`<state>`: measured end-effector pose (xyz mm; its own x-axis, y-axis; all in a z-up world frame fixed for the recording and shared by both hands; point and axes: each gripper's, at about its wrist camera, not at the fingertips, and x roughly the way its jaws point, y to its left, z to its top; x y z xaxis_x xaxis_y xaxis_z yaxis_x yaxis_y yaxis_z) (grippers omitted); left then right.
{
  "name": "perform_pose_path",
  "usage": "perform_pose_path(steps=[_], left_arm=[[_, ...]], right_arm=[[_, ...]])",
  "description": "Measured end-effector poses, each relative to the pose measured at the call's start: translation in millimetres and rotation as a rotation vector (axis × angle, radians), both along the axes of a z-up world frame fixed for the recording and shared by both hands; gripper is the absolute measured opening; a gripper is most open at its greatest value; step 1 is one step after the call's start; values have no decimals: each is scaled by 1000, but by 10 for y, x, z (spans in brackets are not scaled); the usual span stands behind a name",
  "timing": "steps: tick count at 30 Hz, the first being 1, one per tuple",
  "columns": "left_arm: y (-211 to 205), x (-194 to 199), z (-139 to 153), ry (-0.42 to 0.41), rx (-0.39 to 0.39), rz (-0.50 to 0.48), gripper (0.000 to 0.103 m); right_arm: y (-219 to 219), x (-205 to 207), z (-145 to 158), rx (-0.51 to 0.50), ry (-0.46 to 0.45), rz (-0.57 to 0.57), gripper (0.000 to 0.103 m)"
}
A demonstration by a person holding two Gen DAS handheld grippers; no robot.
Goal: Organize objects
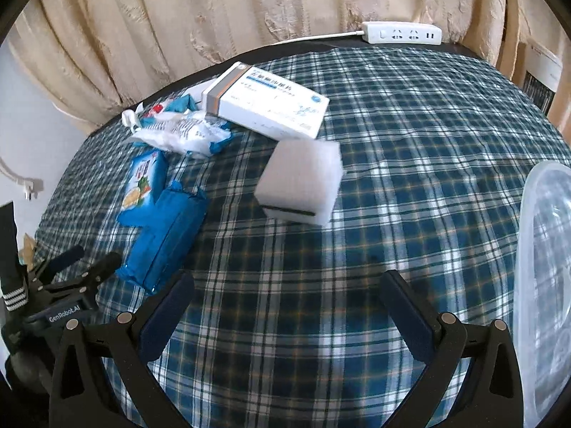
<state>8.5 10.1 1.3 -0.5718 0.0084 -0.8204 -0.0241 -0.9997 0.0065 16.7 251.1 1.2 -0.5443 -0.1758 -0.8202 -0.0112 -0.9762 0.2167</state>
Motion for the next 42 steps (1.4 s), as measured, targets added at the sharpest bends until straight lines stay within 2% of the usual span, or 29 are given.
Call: perform_pose_path(steps=[6, 13, 25, 31, 38, 42], left_arm=[[7, 7, -1, 1, 0, 0, 103], [-4, 11, -3, 1, 0, -1, 103], [-28, 35, -6, 3, 4, 5, 103], [-28, 46, -5, 3, 2, 9, 103], [-27, 77, -11, 4, 1, 15, 103], [-29, 82, -12, 4, 1, 17, 103]], right_arm=[[114, -56, 100, -15, 28, -17, 103], [52, -238, 284, 6, 80, -22, 103], [-32, -456, 191, 56, 91, -42, 91], [-30, -535, 91, 63, 82, -50, 79], [-38, -566, -9, 77, 97, -68, 55], [-48, -548, -2, 92, 125, -66, 51]])
